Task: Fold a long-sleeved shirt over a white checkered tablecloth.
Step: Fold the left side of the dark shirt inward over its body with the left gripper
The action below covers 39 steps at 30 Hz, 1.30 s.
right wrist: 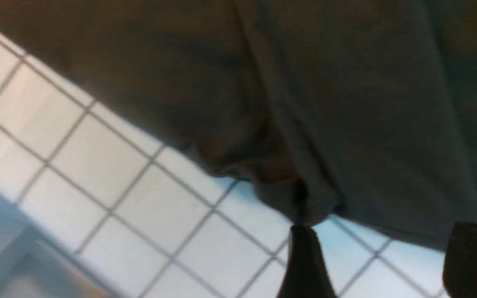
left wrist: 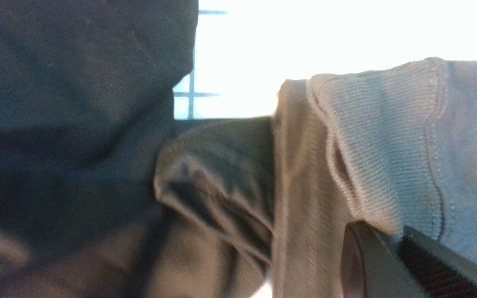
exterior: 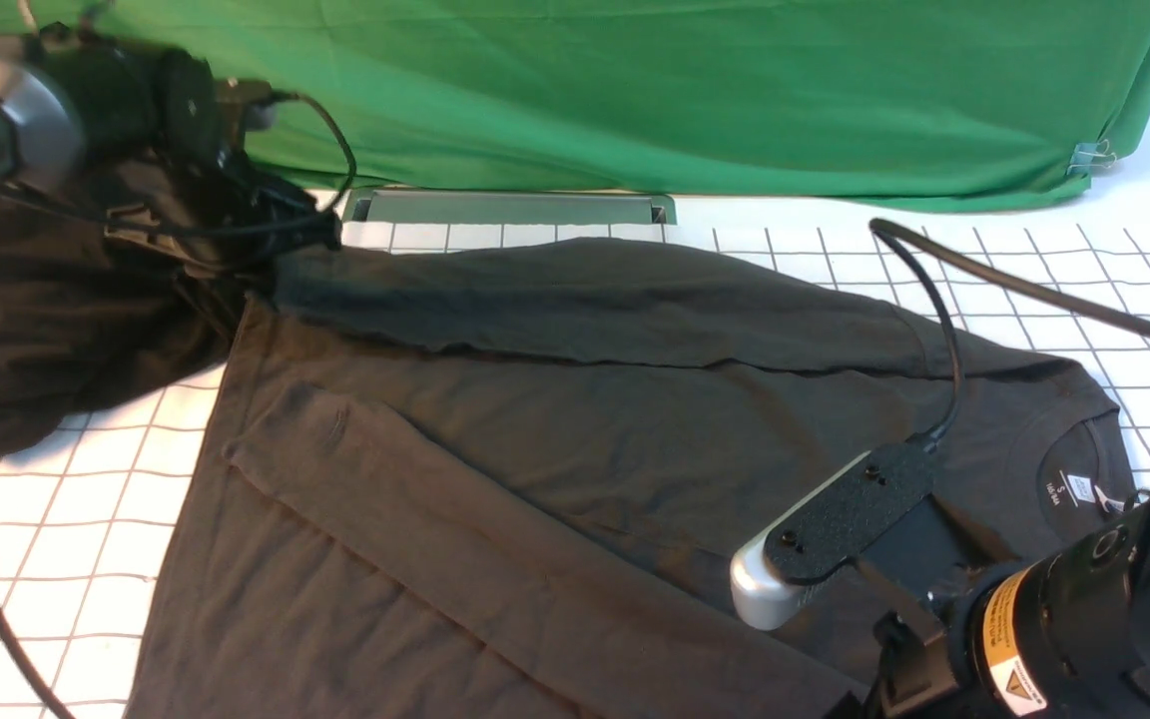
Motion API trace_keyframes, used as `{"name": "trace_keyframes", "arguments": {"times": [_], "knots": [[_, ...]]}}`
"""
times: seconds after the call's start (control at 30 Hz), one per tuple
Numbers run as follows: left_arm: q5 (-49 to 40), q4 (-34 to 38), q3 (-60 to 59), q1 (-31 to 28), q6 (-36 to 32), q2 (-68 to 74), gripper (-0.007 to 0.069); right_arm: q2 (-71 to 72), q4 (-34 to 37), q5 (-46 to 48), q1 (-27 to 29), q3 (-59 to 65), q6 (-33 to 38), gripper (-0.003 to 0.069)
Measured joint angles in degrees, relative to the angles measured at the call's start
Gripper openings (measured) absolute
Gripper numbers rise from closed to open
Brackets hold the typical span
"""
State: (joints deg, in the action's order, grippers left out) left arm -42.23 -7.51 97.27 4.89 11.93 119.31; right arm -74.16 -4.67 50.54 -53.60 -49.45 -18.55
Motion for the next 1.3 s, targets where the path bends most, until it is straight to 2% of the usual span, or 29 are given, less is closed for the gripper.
{"name": "trace_keyframes", "arguments": {"times": [0.07,0.17,0.4,0.57,0.83,1.3], "knots": [[-4.9,2.8,0.0,0.0,-1.8,-2.4,0.0024,0.0,-5.4,0.6,0.5,0.0,-1.1,0.0426],[-10.5,5.6,0.0,0.0,-3.3,-4.9,0.0024,0.0,-7.9,0.8,3.4,0.0,-1.5,0.0426],[-23.9,10.8,-1.2,0.0,-6.3,-12.1,0.0024,0.0,-9.2,0.1,15.8,0.0,0.0,0.0426],[-26.7,11.3,-8.1,0.0,-5.9,-20.0,0.0024,0.0,-9.3,-2.0,20.1,0.0,2.0,0.0426],[-24.7,12.7,-23.0,0.0,-2.7,-29.5,0.0024,0.0,-9.3,-6.9,20.6,0.0,3.1,0.0426],[-14.7,16.9,-42.5,0.0,-2.2,-30.5,0.0027,0.0,-8.9,-7.2,20.6,0.0,3.2,0.0426]]}}
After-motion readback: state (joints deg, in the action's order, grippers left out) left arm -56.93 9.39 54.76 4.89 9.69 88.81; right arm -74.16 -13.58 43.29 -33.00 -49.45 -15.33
